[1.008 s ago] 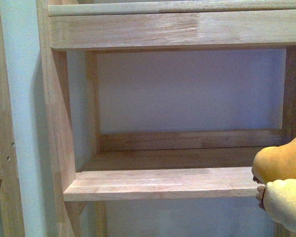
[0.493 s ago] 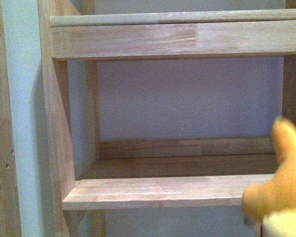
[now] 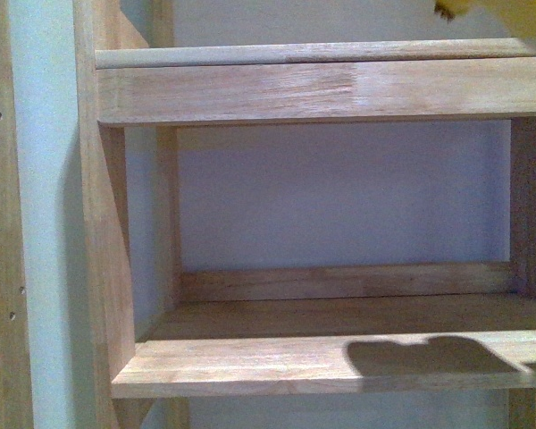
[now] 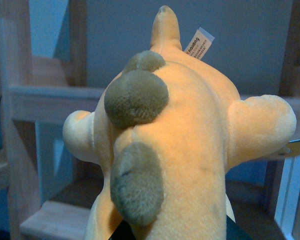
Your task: Put away toys
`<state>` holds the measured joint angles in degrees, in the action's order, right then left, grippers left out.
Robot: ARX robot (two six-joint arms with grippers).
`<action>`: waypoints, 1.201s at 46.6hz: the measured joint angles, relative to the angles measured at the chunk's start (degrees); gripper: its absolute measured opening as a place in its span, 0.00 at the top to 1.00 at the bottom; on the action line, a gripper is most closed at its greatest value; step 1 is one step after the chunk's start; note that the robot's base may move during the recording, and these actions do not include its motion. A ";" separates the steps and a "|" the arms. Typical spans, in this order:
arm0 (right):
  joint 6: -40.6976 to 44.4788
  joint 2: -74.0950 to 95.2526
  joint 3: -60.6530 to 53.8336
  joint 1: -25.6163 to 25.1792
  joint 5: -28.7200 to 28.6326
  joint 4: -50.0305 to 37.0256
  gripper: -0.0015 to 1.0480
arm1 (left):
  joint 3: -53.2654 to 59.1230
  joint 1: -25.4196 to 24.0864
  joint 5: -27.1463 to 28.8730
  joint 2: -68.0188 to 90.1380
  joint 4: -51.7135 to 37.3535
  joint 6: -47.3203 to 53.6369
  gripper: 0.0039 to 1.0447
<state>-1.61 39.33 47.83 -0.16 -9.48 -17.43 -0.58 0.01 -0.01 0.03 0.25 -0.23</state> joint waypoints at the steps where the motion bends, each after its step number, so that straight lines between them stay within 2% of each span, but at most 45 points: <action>1: -0.24 0.68 0.85 -0.13 -0.13 0.04 0.93 | 0.00 0.00 0.00 0.00 0.00 0.00 0.06; 8: -3.21 11.19 12.46 0.42 -0.11 1.81 0.93 | 0.00 0.00 0.00 0.00 0.00 0.00 0.06; 16: -4.33 26.93 28.28 4.61 2.16 4.26 0.93 | 0.00 0.00 0.00 0.00 0.00 0.00 0.06; 25: -10.45 42.32 47.60 8.61 3.19 11.37 0.93 | 0.00 0.00 0.00 0.00 0.00 0.00 0.06; 35: -17.11 55.49 63.71 13.57 1.64 17.25 0.93 | 0.00 0.00 0.00 0.00 0.00 0.00 0.06; 44: -19.76 65.75 77.44 18.47 -0.81 20.96 0.93 | 0.00 0.00 -0.02 0.00 0.00 0.02 0.06; 56: -27.26 77.81 97.88 21.59 -1.92 25.99 0.93 | 0.00 0.00 0.00 0.00 0.00 0.00 0.06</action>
<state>-28.86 117.14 145.71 21.43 -11.40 8.56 -0.58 0.01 -0.01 0.03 0.25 -0.23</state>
